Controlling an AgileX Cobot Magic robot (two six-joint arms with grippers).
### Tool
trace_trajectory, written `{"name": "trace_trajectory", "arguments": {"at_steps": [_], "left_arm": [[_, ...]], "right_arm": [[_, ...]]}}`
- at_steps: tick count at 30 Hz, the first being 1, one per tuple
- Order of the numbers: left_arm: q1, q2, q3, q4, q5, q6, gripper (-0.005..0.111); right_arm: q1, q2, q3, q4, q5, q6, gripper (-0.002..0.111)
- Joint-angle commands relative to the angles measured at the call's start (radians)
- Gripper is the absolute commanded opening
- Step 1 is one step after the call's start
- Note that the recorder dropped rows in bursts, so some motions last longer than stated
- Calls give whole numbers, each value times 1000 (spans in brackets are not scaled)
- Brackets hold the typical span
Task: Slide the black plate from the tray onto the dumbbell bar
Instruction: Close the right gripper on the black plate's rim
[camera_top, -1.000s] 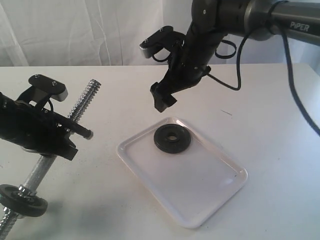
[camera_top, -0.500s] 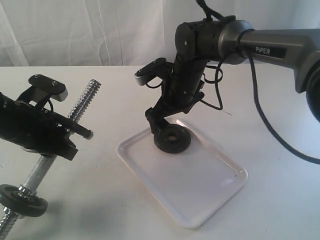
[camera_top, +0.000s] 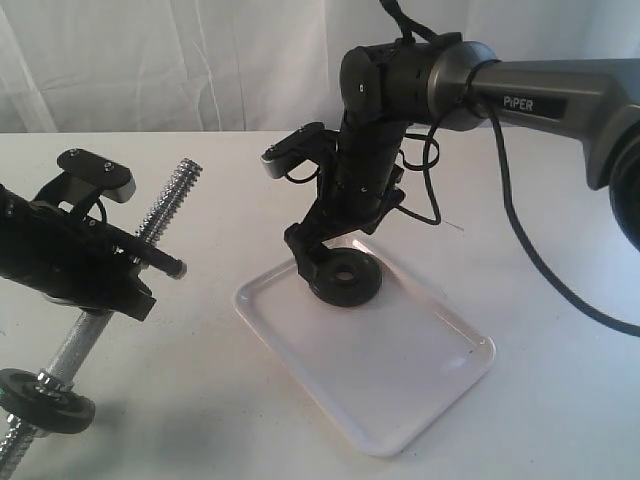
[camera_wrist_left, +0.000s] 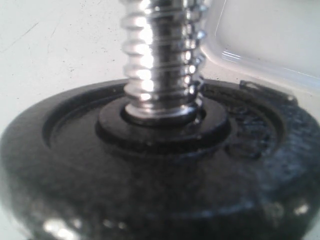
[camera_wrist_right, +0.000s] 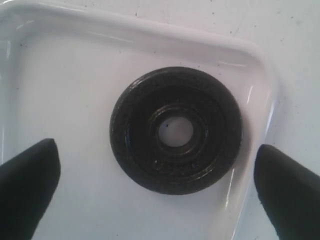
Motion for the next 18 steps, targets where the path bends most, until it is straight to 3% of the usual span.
{"name": "trace_trajectory", "arguments": {"at_steps": [1, 18], "left_arm": [[-2, -51, -28, -53, -74, -3, 0], [-2, -51, -28, -53, -76, -3, 0]], "right_arm": [[0, -9, -8, 1, 23, 7, 105], [0, 42, -8, -21, -82, 1, 105]]}}
